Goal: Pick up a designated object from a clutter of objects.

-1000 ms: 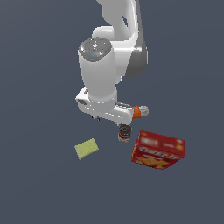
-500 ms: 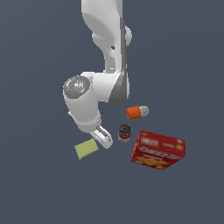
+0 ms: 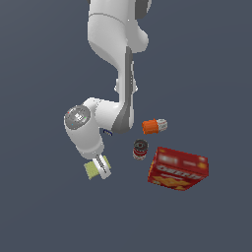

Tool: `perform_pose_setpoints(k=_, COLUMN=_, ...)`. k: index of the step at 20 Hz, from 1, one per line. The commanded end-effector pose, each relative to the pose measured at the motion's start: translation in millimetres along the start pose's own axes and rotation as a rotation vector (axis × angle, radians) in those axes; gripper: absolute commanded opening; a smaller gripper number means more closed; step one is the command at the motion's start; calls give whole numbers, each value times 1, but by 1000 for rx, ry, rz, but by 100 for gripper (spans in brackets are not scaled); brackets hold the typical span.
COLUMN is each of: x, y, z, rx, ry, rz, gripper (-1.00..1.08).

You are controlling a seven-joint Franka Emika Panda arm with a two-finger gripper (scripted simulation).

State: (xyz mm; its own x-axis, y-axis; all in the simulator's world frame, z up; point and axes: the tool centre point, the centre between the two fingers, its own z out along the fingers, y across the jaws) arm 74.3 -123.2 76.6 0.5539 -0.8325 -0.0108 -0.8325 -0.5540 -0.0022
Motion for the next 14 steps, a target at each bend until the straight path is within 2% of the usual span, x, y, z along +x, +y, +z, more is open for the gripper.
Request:
perform_pose_setpoints(k=1, x=6, y=3, z=9, rx=0, ry=6, rz=38, gripper=100)
perform_pose_setpoints(k=14, x=10, y=7, z=28, rx=-2, ry=10, rz=67, gripper=100)
